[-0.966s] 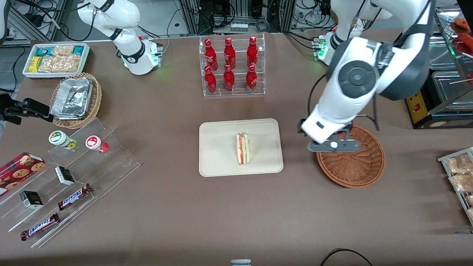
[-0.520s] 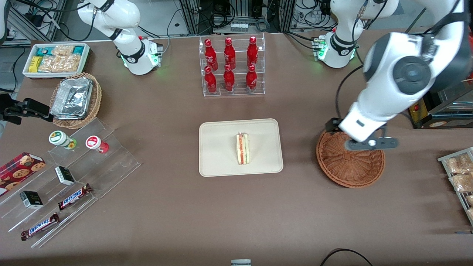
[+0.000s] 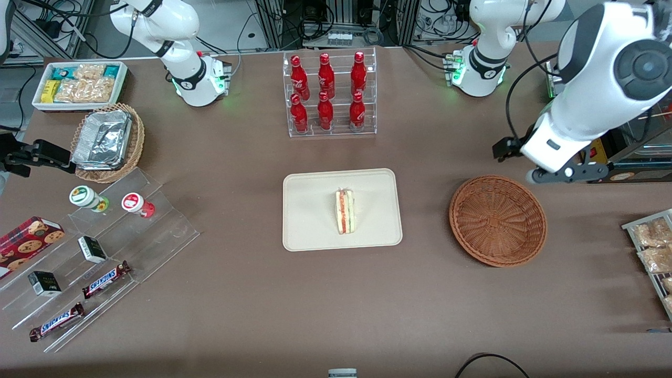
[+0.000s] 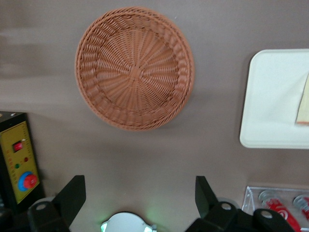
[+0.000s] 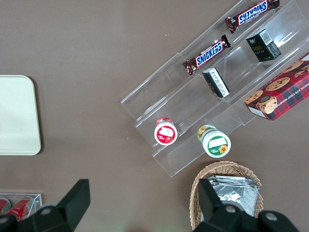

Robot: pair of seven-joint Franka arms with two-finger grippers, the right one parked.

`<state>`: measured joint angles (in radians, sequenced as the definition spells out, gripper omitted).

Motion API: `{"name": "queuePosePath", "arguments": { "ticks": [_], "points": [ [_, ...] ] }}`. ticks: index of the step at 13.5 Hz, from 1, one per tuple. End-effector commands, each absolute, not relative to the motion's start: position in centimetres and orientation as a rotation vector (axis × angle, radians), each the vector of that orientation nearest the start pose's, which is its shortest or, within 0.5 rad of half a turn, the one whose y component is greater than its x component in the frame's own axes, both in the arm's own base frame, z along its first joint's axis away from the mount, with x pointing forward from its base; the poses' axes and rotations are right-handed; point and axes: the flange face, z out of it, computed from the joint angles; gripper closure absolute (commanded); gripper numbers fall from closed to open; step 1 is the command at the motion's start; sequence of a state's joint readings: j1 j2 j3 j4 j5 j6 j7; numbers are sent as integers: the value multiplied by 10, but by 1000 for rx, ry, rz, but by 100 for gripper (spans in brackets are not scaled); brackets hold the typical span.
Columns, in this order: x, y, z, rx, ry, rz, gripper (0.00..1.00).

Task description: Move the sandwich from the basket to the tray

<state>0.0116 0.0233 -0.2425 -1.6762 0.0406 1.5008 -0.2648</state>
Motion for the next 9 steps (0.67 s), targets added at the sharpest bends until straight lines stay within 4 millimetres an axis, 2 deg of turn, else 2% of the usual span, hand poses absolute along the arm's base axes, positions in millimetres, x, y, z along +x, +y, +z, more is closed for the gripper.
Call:
{"name": "queuePosePath", "arguments": {
  "ticks": [1,3,4,5,9],
  "points": [
    [520,-104,579,-3065,-32,309,0],
    [516,-89,594,-3071,-49,332,0],
    [515,-76,598,-3093,-63,346,0],
    [515,-53,603,-3126,-97,342,0],
    [513,-41,606,-3140,-98,354,0]
  ]
}}
